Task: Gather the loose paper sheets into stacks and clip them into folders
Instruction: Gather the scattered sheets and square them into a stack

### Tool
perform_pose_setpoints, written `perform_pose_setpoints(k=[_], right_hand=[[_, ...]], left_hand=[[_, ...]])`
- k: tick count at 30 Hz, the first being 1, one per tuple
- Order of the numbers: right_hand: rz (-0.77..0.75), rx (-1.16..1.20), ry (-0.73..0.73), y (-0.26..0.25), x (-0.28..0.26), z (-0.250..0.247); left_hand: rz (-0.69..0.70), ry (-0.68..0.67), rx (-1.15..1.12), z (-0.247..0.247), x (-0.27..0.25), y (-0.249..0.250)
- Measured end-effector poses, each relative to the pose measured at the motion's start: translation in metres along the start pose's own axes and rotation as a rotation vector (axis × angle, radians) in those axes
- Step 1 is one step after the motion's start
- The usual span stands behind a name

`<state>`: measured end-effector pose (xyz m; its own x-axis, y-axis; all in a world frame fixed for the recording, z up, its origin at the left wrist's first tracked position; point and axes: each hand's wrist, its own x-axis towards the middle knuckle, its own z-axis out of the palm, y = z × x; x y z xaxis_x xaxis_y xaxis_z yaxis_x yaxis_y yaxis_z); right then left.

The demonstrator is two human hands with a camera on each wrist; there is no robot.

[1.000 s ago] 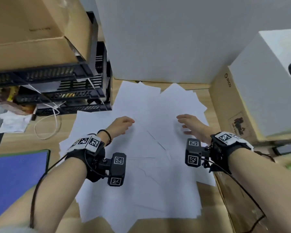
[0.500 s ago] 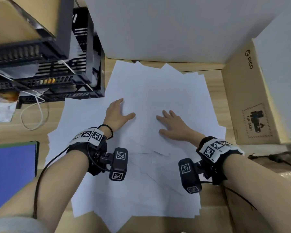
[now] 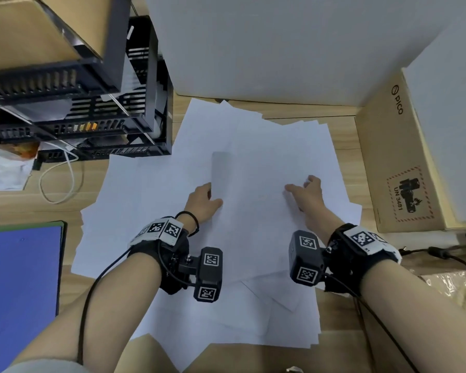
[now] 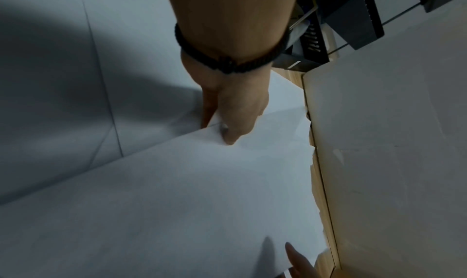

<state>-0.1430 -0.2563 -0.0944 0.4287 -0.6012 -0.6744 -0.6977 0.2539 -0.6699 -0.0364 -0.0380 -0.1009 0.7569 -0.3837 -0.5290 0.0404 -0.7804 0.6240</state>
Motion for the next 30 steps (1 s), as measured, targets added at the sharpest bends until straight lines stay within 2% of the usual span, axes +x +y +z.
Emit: perform_pose_setpoints(k=[3, 7, 10, 12, 14, 16, 18, 21, 25, 30], right_hand=[[0.044, 0.064, -0.092, 0.001, 0.001, 0.005], [0.012, -0.101, -0.255, 0.003, -0.007, 0.014], [-0.092, -0.25, -0.279, -0.007, -0.012, 0.018], [-0.133, -0.385, -0.297, -0.015, -0.013, 0.022], [-0.205, -0.534, -0.335, -0.027, -0.015, 0.032], [-0.321, -0.682, -0.388, -0.04, -0.017, 0.05], [-0.467, -0.742, -0.412, -0.05, -0.018, 0.073], [-0.628, -0.83, -0.4, -0.044, -0.011, 0.105], [-0.711, -1.048, -0.293, -0.019, -0.015, 0.123], [-0.805, -1.149, -0.199, 0.007, -0.032, 0.122]], left_hand=[[0.017, -0.038, -0.065, -0.007, -0.011, -0.007], [-0.096, -0.102, -0.035, -0.02, -0.028, -0.02], [-0.122, 0.012, -0.062, -0.039, -0.033, -0.046], [-0.142, 0.133, 0.018, -0.054, -0.034, -0.069], [-0.22, 0.222, 0.096, -0.066, -0.036, -0.091], [-0.313, 0.258, 0.044, -0.073, -0.043, -0.108], [-0.346, 0.252, -0.018, -0.077, -0.054, -0.116], [-0.416, 0.257, -0.089, -0.076, -0.069, -0.117], [-0.447, 0.255, -0.041, -0.07, -0.071, -0.119], [-0.438, 0.29, -0.099, -0.07, -0.071, -0.129]])
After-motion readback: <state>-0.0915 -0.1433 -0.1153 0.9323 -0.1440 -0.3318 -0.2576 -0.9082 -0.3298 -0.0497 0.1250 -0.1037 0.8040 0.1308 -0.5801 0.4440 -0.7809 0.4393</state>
